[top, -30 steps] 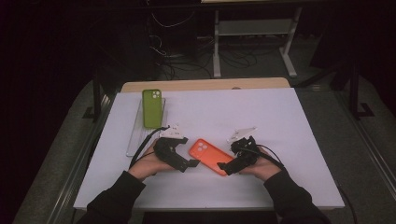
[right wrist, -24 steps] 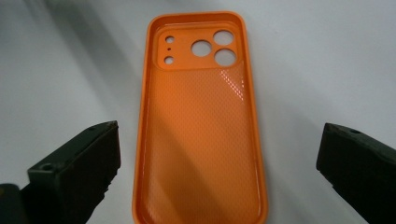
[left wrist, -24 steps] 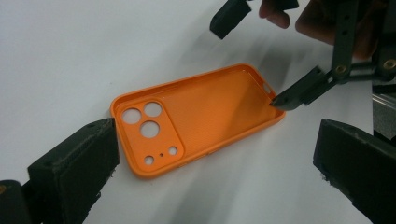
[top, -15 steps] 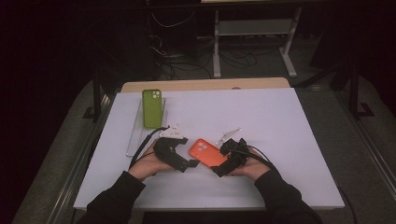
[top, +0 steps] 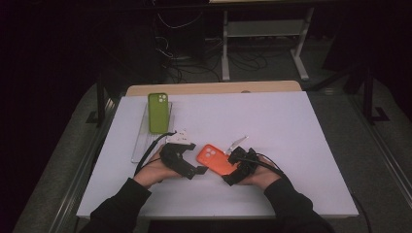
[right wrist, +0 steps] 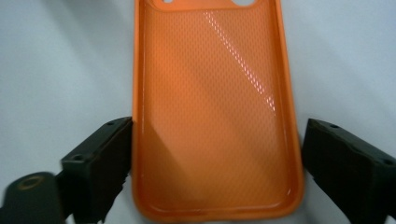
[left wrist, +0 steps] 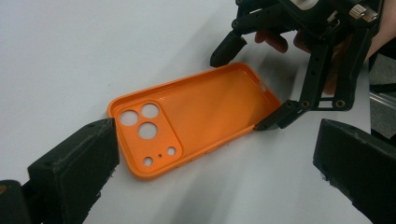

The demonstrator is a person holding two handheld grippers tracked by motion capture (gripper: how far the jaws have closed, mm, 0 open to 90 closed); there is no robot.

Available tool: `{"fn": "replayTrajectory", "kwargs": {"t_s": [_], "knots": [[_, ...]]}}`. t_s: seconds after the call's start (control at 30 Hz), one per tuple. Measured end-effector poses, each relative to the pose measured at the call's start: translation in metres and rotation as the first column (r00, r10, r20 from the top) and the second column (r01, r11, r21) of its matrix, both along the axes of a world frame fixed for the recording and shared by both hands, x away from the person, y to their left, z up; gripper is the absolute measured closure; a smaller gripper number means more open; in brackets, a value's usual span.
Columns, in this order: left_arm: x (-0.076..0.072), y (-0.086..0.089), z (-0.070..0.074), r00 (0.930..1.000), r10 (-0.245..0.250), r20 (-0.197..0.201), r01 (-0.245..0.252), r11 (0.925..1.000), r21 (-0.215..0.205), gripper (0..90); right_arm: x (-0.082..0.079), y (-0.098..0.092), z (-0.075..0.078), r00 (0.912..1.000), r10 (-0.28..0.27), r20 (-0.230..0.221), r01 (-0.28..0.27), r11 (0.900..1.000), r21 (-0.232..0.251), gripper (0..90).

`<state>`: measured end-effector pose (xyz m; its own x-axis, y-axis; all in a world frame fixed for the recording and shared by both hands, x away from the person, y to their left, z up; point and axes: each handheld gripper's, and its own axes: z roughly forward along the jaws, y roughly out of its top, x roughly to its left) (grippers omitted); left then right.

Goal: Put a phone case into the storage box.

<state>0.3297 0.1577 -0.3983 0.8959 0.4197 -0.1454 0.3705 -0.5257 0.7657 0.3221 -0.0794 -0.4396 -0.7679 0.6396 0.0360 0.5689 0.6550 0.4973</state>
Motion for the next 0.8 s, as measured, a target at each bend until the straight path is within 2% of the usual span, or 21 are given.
{"fn": "replayTrajectory", "kwargs": {"t_s": [0.3,0.8], "knots": [[-0.0008,-0.002,-0.0013,1.0,-0.007,-0.006,0.007,0.9999,0.008,0.0,-0.0025,0.0011,0.0002,0.9999,0.0,0.012,0.0,1.0,-0.01,13.3],[0.0003,-0.0003,-0.0007,1.0,-0.006,-0.002,0.006,1.0,0.003,0.0,-0.0018,-0.0051,0.0014,0.9997,0.017,0.016,-0.017,1.0,0.024,15.2]]}}
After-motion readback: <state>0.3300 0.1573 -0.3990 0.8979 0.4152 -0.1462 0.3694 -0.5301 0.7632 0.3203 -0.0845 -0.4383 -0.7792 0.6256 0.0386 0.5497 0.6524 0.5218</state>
